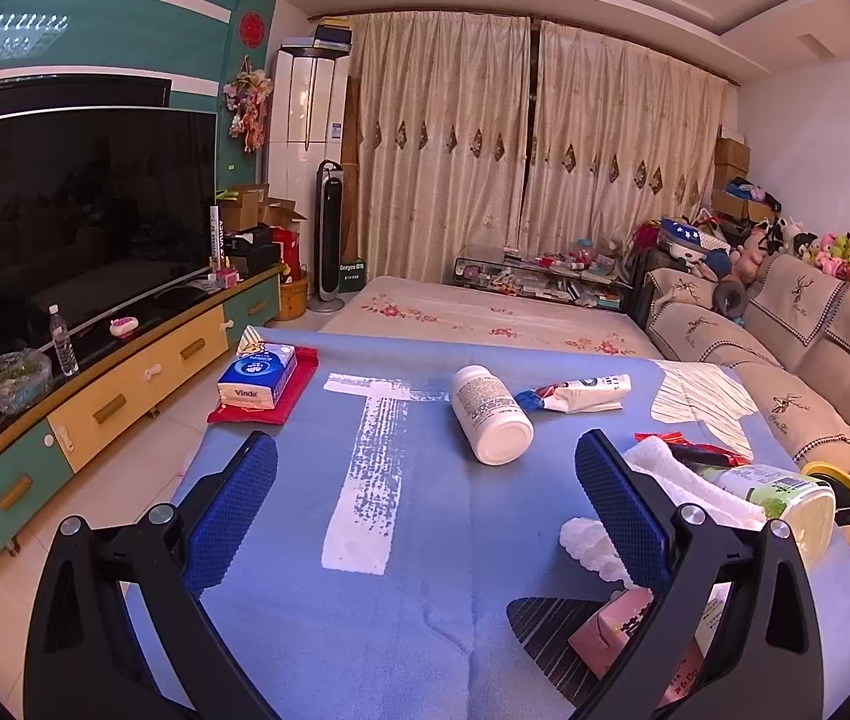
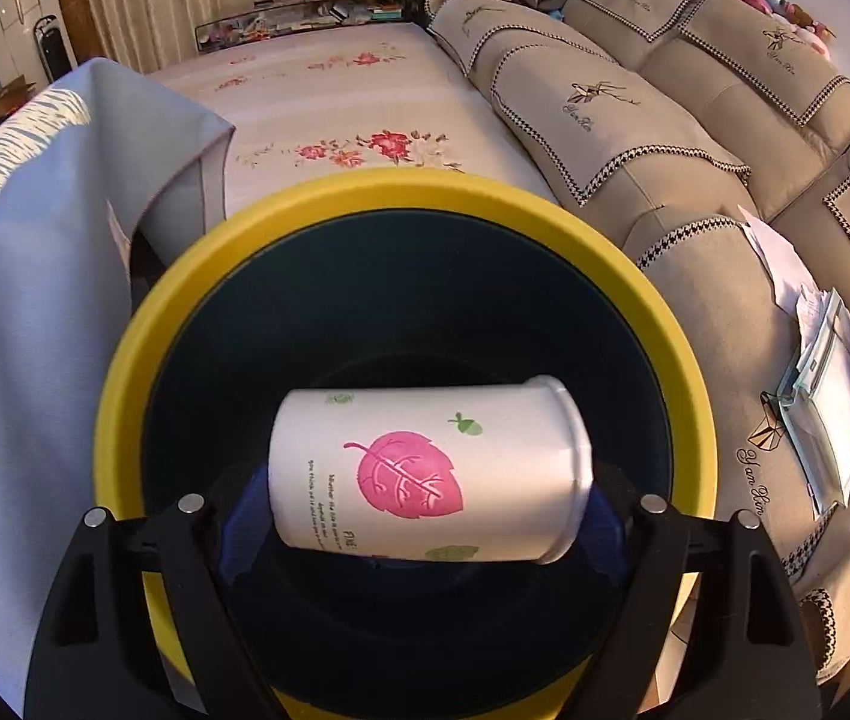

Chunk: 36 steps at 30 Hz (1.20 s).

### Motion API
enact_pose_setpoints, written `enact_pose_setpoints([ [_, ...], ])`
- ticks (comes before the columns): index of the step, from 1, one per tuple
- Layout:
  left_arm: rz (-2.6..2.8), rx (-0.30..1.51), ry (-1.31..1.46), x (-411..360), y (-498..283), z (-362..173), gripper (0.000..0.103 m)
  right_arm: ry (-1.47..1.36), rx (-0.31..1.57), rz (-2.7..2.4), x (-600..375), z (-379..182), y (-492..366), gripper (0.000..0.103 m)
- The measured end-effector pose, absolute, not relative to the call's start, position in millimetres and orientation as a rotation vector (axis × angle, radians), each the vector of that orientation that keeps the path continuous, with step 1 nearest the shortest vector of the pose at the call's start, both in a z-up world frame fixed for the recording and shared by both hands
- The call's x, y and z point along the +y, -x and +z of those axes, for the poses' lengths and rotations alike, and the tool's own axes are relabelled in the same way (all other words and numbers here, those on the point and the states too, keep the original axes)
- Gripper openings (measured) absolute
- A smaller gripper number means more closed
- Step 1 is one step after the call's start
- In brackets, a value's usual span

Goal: Collect trash
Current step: 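Carry the paper cup with the right gripper and drop it into the bin, then grasp the white pill bottle with the left gripper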

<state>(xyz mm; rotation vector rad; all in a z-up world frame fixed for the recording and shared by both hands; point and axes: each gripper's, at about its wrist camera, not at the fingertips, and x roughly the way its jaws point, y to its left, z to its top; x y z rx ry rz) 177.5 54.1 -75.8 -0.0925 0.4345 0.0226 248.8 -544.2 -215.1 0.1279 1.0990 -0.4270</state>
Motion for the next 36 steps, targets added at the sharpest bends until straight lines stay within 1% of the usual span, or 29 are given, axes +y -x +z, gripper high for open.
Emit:
enact_pose_setpoints([
  [12, 0.056, 0.373, 0.097, 59, -165, -61, 0.098, -0.129, 0.944, -0.409, -508, -169, -199, 0.087],
  [16, 0.033, 0.373, 0.093, 52, -146, -38, 0.098, -0.119, 0.917, -0.386, -494, -160, -181, 0.087],
  [21, -0.108, 0.411, 0.083, 21, -118, -3, 0.098, -0.145, 0.894, -0.364, -487, -155, -162, 0.088],
  [25, -0.243, 0.545, 0.111, 2, -134, 16, 0.098, -0.189, 0.882, -0.333, -489, -153, -149, 0.088],
  [28, -0.251, 0.677, 0.115, -9, -178, 18, 0.097, -0.212, 0.867, -0.323, -491, -151, -139, 0.088],
  [31, -0.183, 0.772, 0.058, -16, -225, 9, 0.091, -0.232, 0.849, -0.323, -493, -148, -132, 0.088],
  [33, -0.131, 0.864, 0.009, -21, -265, -6, 0.088, -0.238, 0.840, -0.328, -495, -145, -130, 0.088],
  [35, -0.096, 0.964, 0.005, -20, -305, -28, 0.081, -0.250, 0.831, -0.330, -497, -143, -128, 0.088],
  [36, -0.078, 1.007, 0.008, -21, -321, -38, 0.079, -0.254, 0.830, -0.332, -499, -143, -127, 0.088],
])
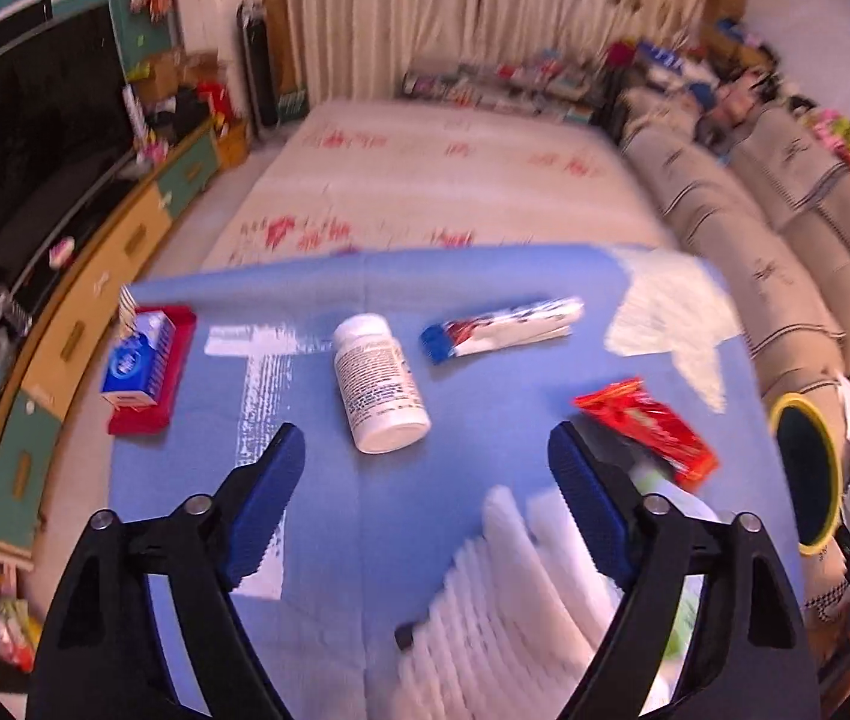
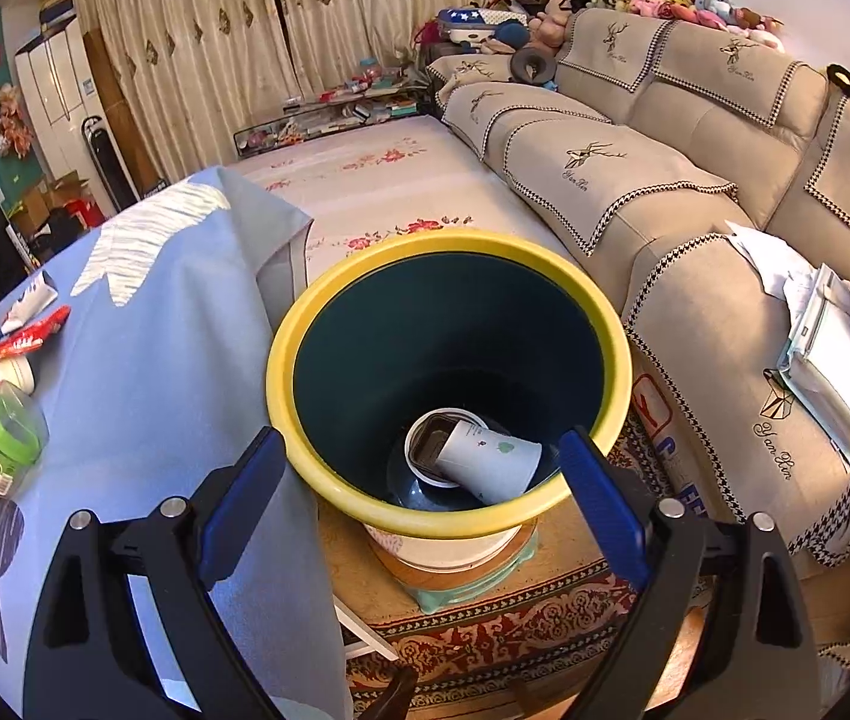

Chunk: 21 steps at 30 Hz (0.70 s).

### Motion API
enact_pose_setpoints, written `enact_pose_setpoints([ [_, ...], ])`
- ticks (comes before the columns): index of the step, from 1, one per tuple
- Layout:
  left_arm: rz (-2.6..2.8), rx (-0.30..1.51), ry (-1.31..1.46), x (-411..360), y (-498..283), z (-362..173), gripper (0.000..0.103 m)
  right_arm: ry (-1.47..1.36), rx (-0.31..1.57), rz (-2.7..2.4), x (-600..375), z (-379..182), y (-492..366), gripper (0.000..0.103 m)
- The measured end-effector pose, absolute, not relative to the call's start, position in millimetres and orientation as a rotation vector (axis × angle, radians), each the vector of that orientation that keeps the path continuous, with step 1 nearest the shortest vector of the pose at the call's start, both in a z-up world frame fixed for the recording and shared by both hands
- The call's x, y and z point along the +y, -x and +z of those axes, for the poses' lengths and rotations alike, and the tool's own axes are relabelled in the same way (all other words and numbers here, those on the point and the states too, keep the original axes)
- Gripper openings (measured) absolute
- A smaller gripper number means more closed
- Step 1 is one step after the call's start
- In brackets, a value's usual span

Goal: Collect trash
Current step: 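Grasp the white pill bottle with the left gripper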

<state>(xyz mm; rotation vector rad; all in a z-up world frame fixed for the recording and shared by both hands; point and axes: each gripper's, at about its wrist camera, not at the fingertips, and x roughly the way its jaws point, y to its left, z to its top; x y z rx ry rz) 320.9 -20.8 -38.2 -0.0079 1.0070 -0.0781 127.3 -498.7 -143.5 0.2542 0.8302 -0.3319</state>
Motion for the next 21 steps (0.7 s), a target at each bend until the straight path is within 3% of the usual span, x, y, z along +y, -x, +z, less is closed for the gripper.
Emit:
enact_pose_setpoints([
  [8, 0.026, 1.187, 0.038, -19, -398, -101, 0.070, -0.268, 0.845, -0.328, -503, -148, -127, 0.088],
  [21, 0.087, 1.256, 0.015, -14, -427, -126, 0.050, -0.288, 0.866, -0.310, -503, -161, -131, 0.088],
])
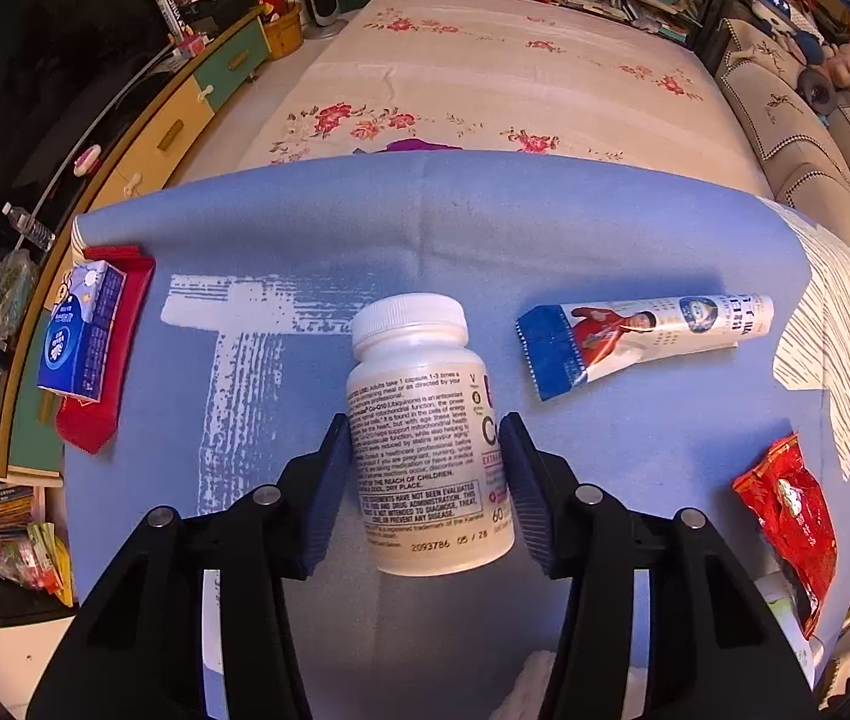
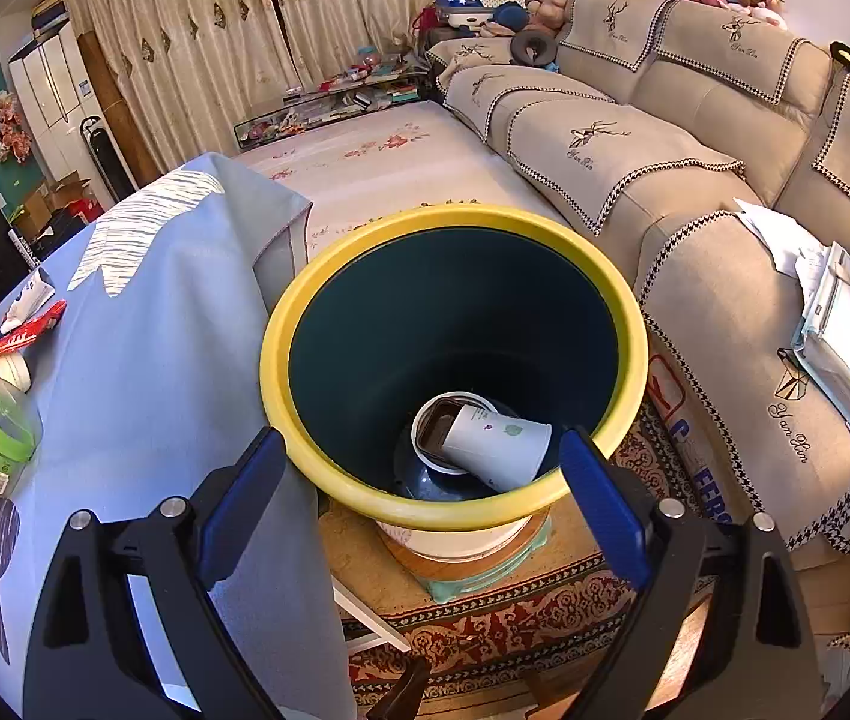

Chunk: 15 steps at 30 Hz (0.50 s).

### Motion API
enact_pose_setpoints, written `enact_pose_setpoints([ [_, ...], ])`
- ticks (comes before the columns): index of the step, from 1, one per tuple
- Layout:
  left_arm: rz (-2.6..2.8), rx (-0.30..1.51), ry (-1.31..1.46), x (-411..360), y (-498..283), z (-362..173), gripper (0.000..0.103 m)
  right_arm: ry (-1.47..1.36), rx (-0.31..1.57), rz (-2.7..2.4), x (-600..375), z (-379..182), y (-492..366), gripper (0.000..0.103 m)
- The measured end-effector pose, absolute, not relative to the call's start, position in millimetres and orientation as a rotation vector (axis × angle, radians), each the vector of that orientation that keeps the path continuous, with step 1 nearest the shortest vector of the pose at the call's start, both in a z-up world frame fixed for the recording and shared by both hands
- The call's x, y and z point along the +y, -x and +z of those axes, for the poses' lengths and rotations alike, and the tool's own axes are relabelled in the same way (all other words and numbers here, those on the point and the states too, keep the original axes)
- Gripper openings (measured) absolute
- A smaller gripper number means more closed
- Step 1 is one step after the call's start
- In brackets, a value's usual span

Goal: Collect trash
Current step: 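Grasp the white pill bottle with the left gripper, then carry the pill bottle with the left gripper and drop it into the bin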

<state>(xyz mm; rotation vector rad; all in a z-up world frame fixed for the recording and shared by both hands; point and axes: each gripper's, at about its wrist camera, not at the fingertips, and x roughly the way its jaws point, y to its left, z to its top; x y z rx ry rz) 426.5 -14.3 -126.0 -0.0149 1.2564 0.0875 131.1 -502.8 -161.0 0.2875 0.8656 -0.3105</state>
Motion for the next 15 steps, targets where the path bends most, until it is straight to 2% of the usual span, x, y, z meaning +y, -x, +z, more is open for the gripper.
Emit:
enact_pose_setpoints([
  [8, 0.052, 1.214, -0.005, -12, -416, -110, 0.049, -0.299, 0.847, -0.306, -504, -155, -125, 0.088],
  [15, -0.012, 1.114, -0.043, -26, -380, -43, 0.049, -0.311, 0.829, -0.303, -507, -152, -114, 0.088],
])
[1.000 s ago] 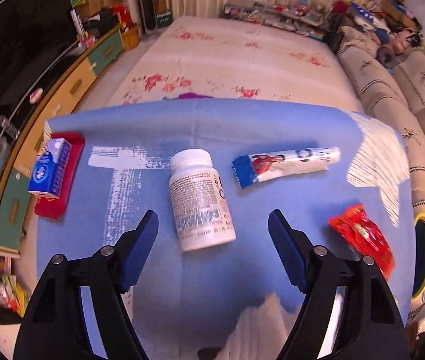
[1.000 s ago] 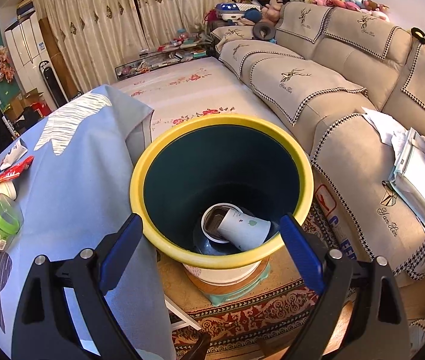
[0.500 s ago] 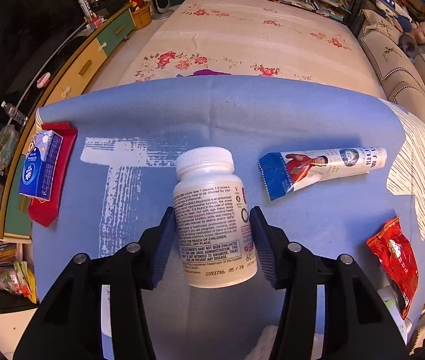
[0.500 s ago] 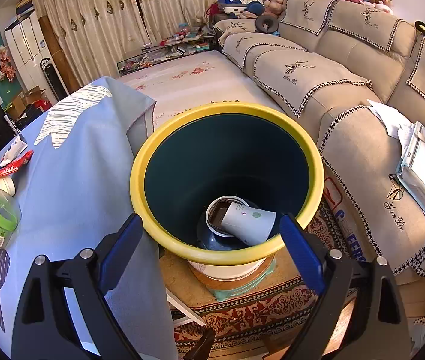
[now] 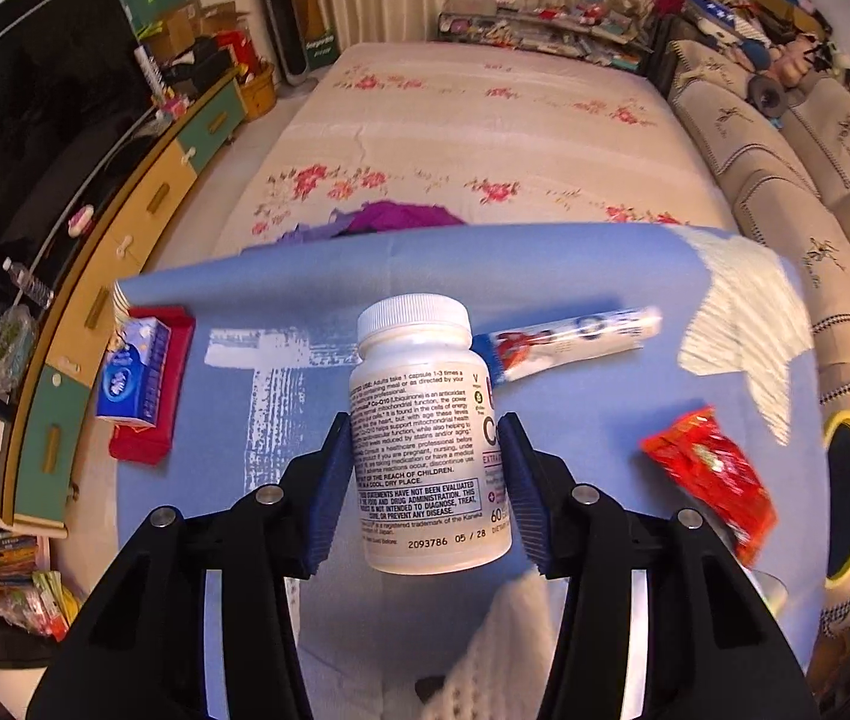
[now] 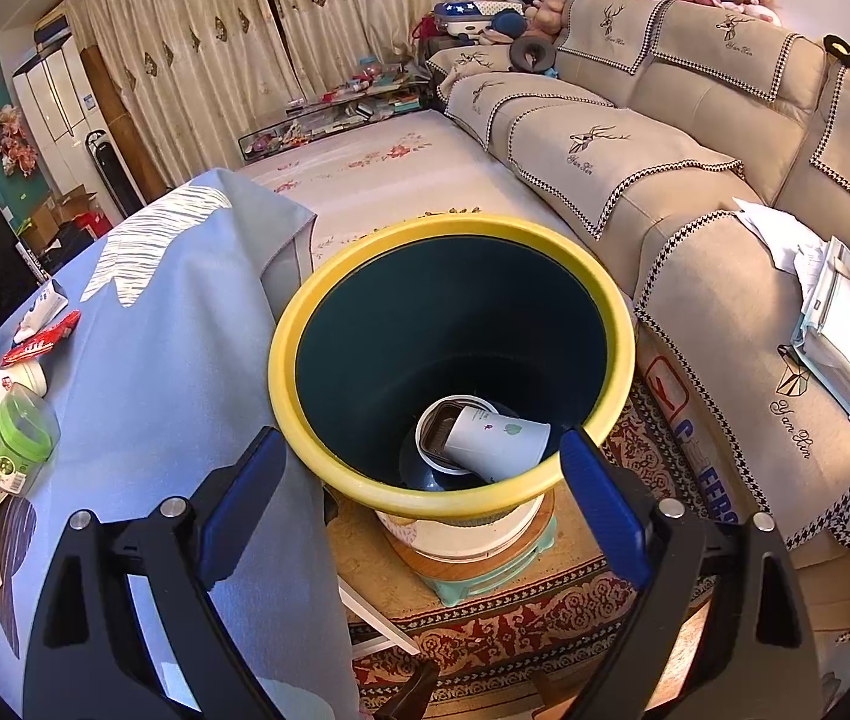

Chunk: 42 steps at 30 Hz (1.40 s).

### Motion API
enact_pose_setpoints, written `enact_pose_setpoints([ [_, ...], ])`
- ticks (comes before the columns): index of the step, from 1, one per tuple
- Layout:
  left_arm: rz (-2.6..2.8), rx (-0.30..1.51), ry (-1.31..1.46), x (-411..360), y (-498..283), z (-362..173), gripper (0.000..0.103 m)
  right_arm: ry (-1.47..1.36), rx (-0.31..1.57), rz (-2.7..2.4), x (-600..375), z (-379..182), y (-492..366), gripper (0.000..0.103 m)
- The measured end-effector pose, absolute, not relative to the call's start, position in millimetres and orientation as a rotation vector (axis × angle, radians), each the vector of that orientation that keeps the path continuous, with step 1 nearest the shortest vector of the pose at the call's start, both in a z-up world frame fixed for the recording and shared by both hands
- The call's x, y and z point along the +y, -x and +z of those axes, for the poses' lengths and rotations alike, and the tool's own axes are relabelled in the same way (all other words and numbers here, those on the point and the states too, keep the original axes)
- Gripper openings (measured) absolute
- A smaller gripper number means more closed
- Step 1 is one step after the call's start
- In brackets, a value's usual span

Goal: Collect trash
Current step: 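Carry the pill bottle with the left gripper and drop it into the bin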

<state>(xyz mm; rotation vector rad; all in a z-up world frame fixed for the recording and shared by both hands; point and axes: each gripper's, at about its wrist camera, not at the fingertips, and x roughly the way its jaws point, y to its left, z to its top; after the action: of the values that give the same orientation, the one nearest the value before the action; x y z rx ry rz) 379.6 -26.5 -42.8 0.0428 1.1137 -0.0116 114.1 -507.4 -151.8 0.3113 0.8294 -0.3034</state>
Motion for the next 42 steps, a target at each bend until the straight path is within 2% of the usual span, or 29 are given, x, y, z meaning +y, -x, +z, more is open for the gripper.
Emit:
enact_pose_setpoints([
  [8, -0.224, 1.018, -0.125, -124, -314, 20, 0.049, -0.335, 0.806, -0.330, -521, -150, -95, 0.088],
  [18, -0.596, 1.015, -0.259, -322, -245, 22, 0.049, -0.370, 0.754, -0.412, -560, -146, -50, 0.088],
  [28, -0.743, 1.110, -0.394, -488, -226, -63, 0.049, -0.433, 0.754, -0.485, -606, -160, -18, 0.088],
  [40, -0.637, 1.245, -0.408, -534, -275, -183, 0.049, -0.464, 0.798, -0.523, -633, -181, -13, 0.088],
  [42, -0.621, 1.264, -0.417, -534, -277, -194, 0.054, -0.458, 0.805, -0.529, -633, -183, -14, 0.088],
])
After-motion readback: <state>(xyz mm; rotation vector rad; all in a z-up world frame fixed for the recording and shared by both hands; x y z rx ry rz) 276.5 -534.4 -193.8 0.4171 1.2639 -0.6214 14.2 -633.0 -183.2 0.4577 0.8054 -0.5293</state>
